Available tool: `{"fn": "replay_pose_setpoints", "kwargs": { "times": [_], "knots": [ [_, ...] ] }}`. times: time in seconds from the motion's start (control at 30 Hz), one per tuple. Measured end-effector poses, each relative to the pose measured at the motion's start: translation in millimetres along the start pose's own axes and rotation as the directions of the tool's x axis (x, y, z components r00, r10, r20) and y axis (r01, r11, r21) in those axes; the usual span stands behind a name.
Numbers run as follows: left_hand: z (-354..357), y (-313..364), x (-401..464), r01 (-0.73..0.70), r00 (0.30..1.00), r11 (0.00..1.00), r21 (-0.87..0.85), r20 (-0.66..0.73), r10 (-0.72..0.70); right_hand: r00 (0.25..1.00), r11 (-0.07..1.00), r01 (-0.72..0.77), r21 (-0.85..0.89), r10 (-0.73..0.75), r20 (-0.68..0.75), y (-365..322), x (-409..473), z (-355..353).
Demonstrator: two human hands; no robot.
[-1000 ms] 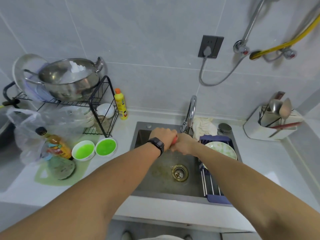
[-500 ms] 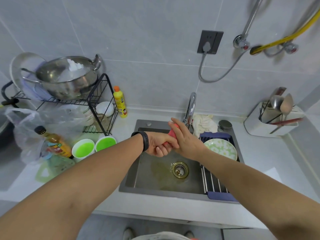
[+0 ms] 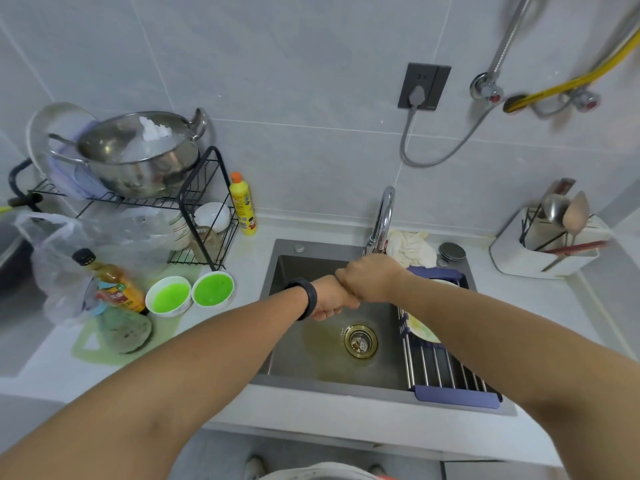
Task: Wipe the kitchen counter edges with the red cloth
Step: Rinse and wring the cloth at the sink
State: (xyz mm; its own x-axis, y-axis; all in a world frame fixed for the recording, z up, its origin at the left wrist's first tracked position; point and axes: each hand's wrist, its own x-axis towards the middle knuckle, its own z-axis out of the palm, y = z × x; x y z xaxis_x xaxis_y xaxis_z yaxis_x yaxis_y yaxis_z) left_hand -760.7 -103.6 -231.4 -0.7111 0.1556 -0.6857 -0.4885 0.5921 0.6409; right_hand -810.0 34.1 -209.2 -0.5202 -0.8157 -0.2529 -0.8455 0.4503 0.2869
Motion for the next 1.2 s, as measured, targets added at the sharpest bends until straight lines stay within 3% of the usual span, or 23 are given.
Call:
{"fn": "replay_pose_setpoints", "kwargs": {
  "times": [0.1,0.17,0.33,0.53,0.6,0.7,0.83,1.03,1.13,1.2],
  "knots": [
    [14,-4,9,-0.044,0.964,0.924,0.380,-0.228,0.139,0.980,0.991,-0.132,0.031,0.126,0.155,-18,7,-3],
    [20,-10,15,-0.037,0.933,0.867,0.497,-0.293,0.207,0.963,0.980,-0.193,0.037,0.182,0.200,-25,12,0],
    [17,-23,25,-0.015,0.914,0.849,0.529,-0.338,0.227,0.923,0.941,-0.302,0.155,0.248,0.295,-29,20,5],
    [12,-20,17,-0.033,0.886,0.818,0.575,-0.361,0.290,0.906,0.913,-0.319,0.255,0.215,0.364,-19,21,5],
    [5,-15,14,-0.075,0.881,0.833,0.548,-0.355,0.313,0.929,0.907,-0.302,0.294,0.211,0.303,-14,15,6],
    [-14,-11,10,-0.219,0.897,0.881,0.420,-0.268,0.351,0.948,0.784,-0.317,0.534,0.279,0.154,-3,0,11],
    [-39,-5,-11,-0.373,0.914,0.928,0.005,-0.173,0.368,0.928,0.685,-0.266,0.679,0.373,-0.013,5,-23,11],
    [-57,13,-19,-0.462,0.867,0.858,-0.225,-0.315,0.385,0.837,0.570,-0.172,0.804,0.514,-0.185,13,-37,-2],
    [-64,16,-17,-0.521,0.787,0.838,-0.161,-0.472,0.398,0.847,0.574,-0.153,0.805,0.496,-0.193,16,-41,-9],
    [-65,18,-21,-0.532,0.757,0.840,-0.107,-0.505,0.415,0.864,0.557,-0.129,0.820,0.469,-0.182,17,-42,-11]
  ]
}}
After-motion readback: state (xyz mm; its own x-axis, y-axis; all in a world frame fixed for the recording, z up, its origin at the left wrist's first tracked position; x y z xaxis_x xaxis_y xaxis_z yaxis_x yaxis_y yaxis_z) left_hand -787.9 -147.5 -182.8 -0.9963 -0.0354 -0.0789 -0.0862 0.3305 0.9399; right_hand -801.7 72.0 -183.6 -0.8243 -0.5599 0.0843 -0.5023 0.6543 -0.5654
